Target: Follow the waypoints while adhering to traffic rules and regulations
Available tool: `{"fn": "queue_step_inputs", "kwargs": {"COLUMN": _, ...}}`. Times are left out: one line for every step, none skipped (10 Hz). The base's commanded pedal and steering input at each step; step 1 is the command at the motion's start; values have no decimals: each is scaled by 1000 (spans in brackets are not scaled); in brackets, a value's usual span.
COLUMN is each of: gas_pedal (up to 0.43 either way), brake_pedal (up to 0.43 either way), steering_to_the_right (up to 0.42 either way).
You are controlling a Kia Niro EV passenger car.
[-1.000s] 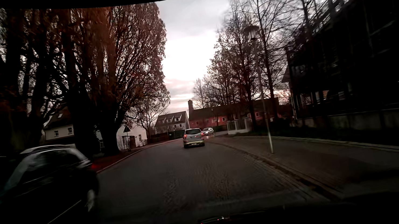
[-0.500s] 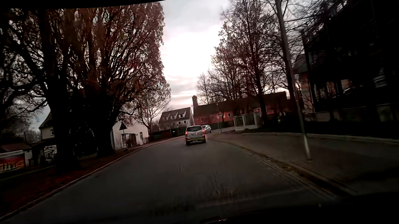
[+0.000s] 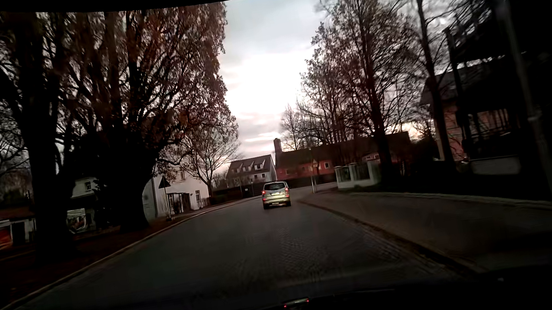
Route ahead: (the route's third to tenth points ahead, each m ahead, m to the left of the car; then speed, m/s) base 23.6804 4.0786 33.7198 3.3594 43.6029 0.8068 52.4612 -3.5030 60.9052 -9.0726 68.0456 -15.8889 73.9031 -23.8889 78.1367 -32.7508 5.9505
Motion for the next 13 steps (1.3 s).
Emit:
{"fn": "queue_step_inputs", "kwargs": {"gas_pedal": 87, "brake_pedal": 0, "steering_to_the_right": -37}}
{"fn": "queue_step_inputs", "kwargs": {"gas_pedal": 87, "brake_pedal": 0, "steering_to_the_right": -38}}
{"fn": "queue_step_inputs", "kwargs": {"gas_pedal": 87, "brake_pedal": 0, "steering_to_the_right": -35}}
{"fn": "queue_step_inputs", "kwargs": {"gas_pedal": 79, "brake_pedal": 0, "steering_to_the_right": -35}}
{"fn": "queue_step_inputs", "kwargs": {"gas_pedal": 79, "brake_pedal": 0, "steering_to_the_right": -36}}
{"fn": "queue_step_inputs", "kwargs": {"gas_pedal": 79, "brake_pedal": 0, "steering_to_the_right": -37}}
{"fn": "queue_step_inputs", "kwargs": {"gas_pedal": 79, "brake_pedal": 0, "steering_to_the_right": -38}}
{"fn": "queue_step_inputs", "kwargs": {"gas_pedal": 79, "brake_pedal": 0, "steering_to_the_right": -37}}
{"fn": "queue_step_inputs", "kwargs": {"gas_pedal": 79, "brake_pedal": 0, "steering_to_the_right": -35}}
{"fn": "queue_step_inputs", "kwargs": {"gas_pedal": 79, "brake_pedal": 0, "steering_to_the_right": -28}}
{"fn": "queue_step_inputs", "kwargs": {"gas_pedal": 79, "brake_pedal": 0, "steering_to_the_right": -23}}
{"fn": "queue_step_inputs", "kwargs": {"gas_pedal": 79, "brake_pedal": 0, "steering_to_the_right": -22}}
{"fn": "queue_step_inputs", "kwargs": {"gas_pedal": 79, "brake_pedal": 0, "steering_to_the_right": -22}}
